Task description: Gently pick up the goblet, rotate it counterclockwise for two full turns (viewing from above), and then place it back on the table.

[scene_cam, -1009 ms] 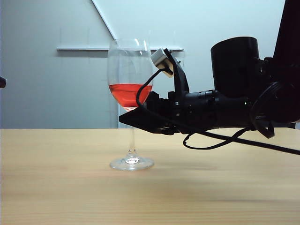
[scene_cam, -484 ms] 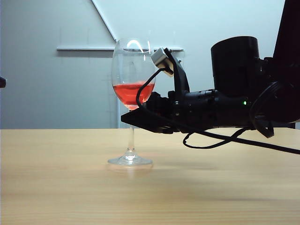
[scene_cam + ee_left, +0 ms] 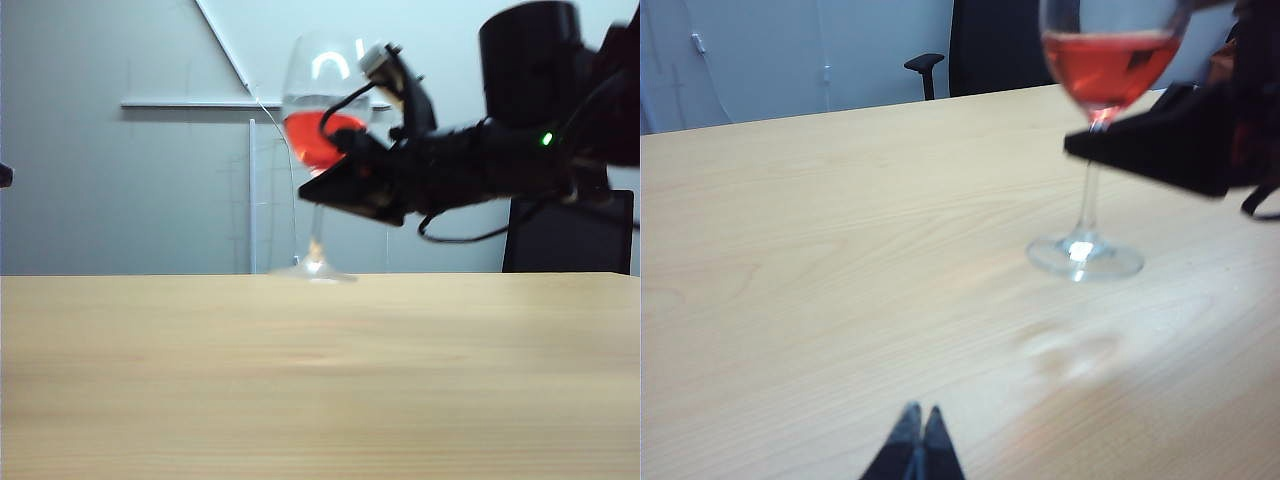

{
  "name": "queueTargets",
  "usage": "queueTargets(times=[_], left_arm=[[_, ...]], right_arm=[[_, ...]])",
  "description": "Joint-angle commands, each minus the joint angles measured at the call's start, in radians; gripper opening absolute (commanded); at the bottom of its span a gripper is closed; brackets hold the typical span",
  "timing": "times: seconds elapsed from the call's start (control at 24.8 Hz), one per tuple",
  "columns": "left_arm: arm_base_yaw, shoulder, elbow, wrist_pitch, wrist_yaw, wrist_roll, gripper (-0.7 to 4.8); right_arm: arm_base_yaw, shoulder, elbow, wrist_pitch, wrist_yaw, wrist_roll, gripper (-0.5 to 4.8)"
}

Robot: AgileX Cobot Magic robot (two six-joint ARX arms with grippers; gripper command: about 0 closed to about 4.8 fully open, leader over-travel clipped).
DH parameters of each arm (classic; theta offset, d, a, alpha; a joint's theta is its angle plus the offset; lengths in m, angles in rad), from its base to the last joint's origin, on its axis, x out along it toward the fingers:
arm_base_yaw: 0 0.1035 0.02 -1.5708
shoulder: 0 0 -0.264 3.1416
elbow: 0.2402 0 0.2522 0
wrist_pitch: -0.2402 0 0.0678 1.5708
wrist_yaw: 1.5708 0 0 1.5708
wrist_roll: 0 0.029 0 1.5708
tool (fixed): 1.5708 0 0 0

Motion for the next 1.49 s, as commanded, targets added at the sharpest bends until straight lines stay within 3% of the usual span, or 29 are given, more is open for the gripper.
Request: queueTargets(times=[0.04, 0.24, 0.44, 0.69, 1.17, 1.49], left_arm=[[0.001, 0.002, 0.004, 0.000, 0.000, 0.000, -0.05], [0.001, 0.002, 0.004, 0.000, 0.000, 0.000, -0.05], [0.001, 0.002, 0.004, 0.000, 0.000, 0.000, -0.05], [0.001, 0.002, 0.004, -0.001, 0.000, 0.000, -0.05], [0.001, 0.002, 0.004, 0.000, 0.000, 0.000, -0.05], [0.001, 0.002, 0.004, 0.000, 0.000, 0.000, -0.05]], right_arm=[[-0.026, -0.066, 0.009, -0.099, -0.001, 0.082, -0.06], [-0.036, -0.154, 0.010, -0.283, 0.016, 0.217, -0.06], [-0.036, -0.209, 0.011, -0.438, 0.200, 0.220, -0.06], [-0.035, -0.210, 0.011, -0.454, 0.369, 0.220, -0.06], [-0.021, -0.210, 0.014, -0.423, 0.526, 0.169, -0.06], [-0.020, -0.209, 0.077, -0.525, 0.520, 0.153, -0.06]])
